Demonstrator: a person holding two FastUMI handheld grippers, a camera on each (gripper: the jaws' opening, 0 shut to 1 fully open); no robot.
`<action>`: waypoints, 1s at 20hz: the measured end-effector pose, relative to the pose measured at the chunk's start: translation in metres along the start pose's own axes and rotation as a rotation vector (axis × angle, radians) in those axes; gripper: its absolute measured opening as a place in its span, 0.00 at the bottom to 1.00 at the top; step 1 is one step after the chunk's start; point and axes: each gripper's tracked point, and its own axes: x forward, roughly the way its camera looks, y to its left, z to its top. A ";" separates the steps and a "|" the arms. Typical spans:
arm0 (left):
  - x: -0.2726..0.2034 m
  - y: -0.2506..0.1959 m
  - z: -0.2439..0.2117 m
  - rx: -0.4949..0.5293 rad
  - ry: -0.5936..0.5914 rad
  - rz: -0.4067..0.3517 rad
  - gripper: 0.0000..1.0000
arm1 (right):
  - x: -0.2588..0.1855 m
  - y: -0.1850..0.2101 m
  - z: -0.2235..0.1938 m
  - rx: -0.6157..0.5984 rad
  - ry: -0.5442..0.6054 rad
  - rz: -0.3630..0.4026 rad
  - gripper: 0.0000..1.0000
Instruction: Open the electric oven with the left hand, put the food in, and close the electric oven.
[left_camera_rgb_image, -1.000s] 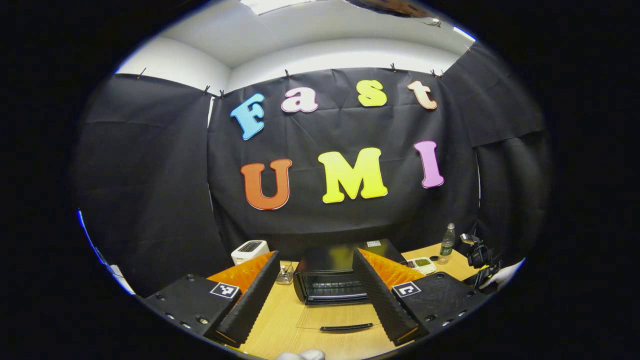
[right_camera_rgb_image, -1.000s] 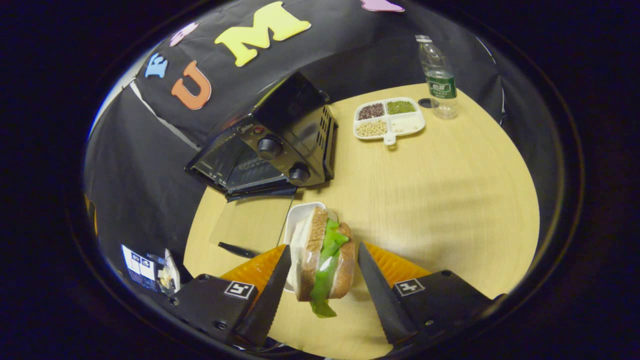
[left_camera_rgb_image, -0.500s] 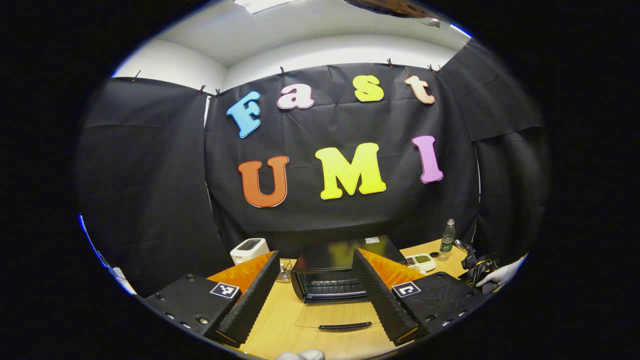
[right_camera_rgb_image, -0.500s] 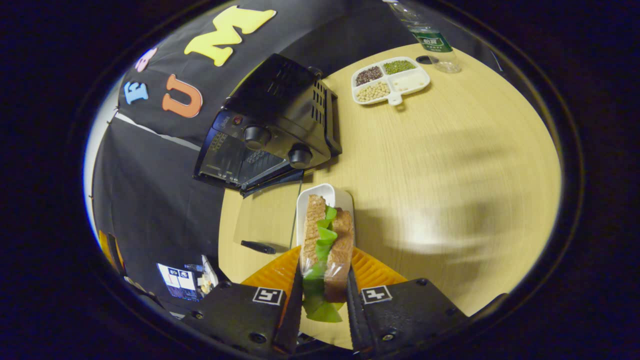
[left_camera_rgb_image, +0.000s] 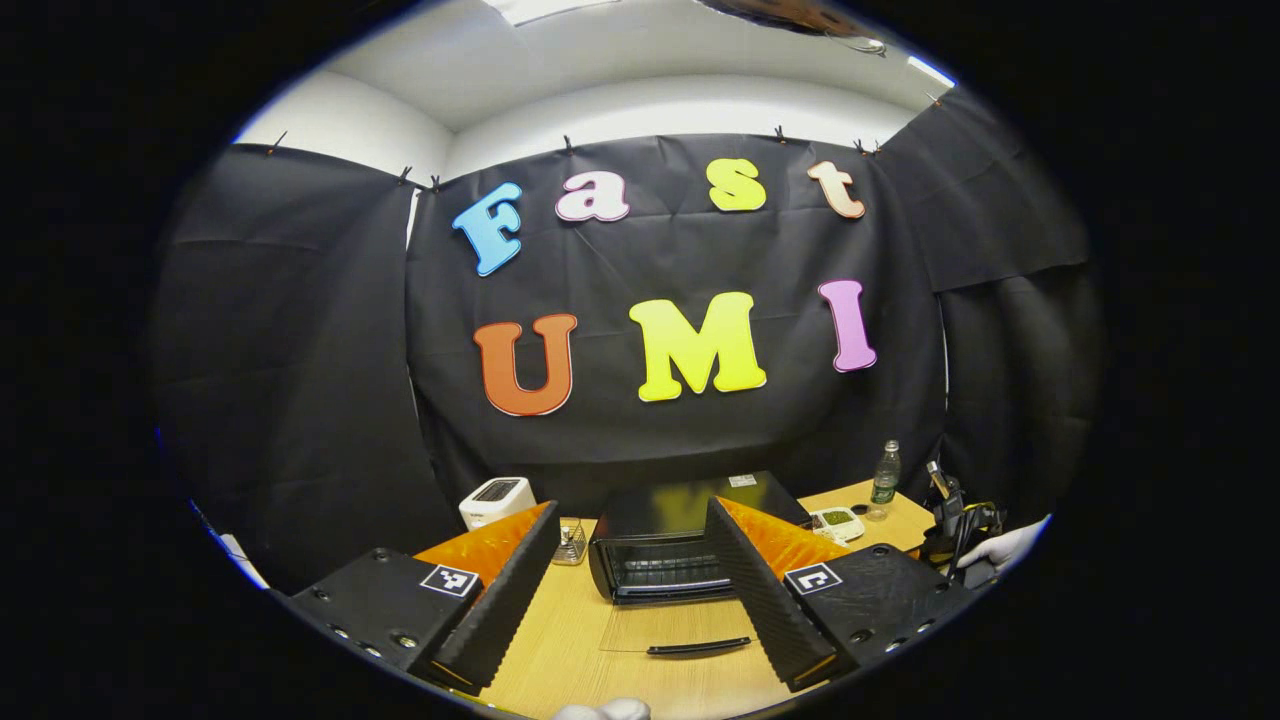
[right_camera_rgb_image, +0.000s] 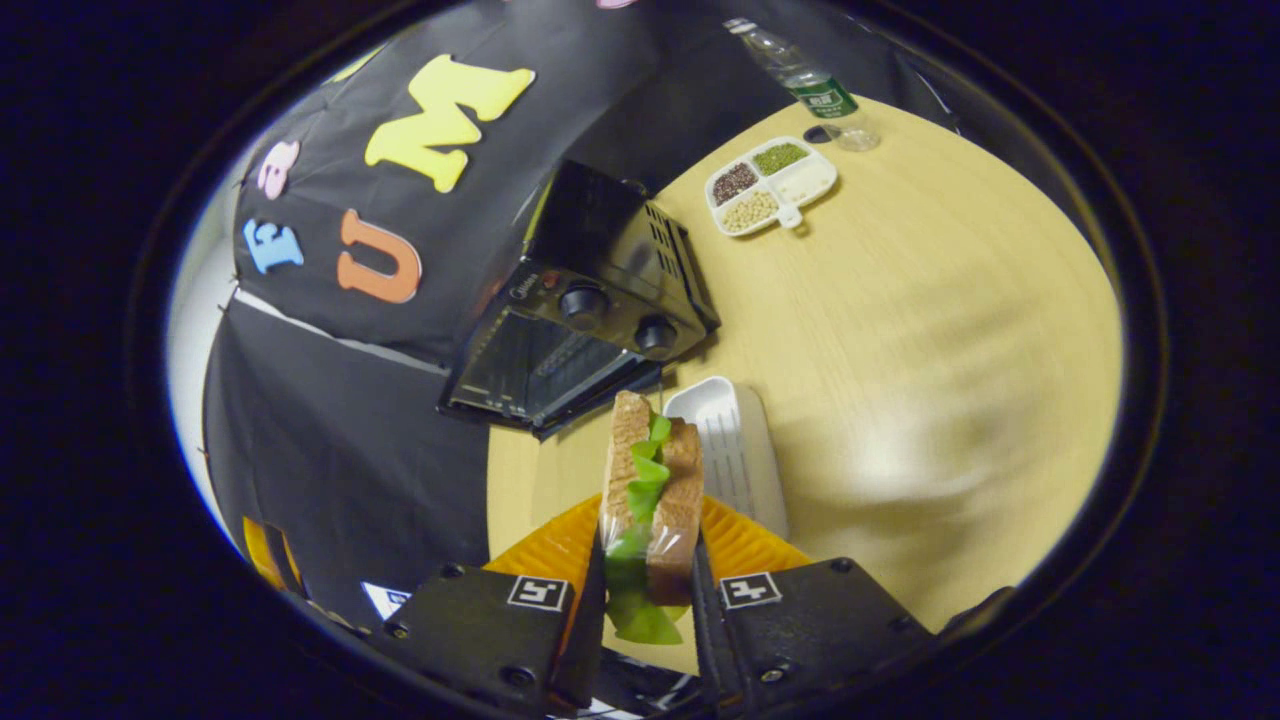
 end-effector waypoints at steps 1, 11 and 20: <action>-0.002 0.007 -0.001 0.004 0.000 -0.008 0.95 | 0.005 0.010 -0.004 0.040 -0.031 0.026 0.39; -0.026 0.058 -0.012 0.058 -0.009 -0.105 0.95 | 0.096 0.099 -0.061 0.226 -0.231 0.191 0.39; -0.013 0.085 -0.029 0.040 0.027 -0.105 0.95 | 0.161 0.128 -0.033 0.335 -0.431 0.245 0.39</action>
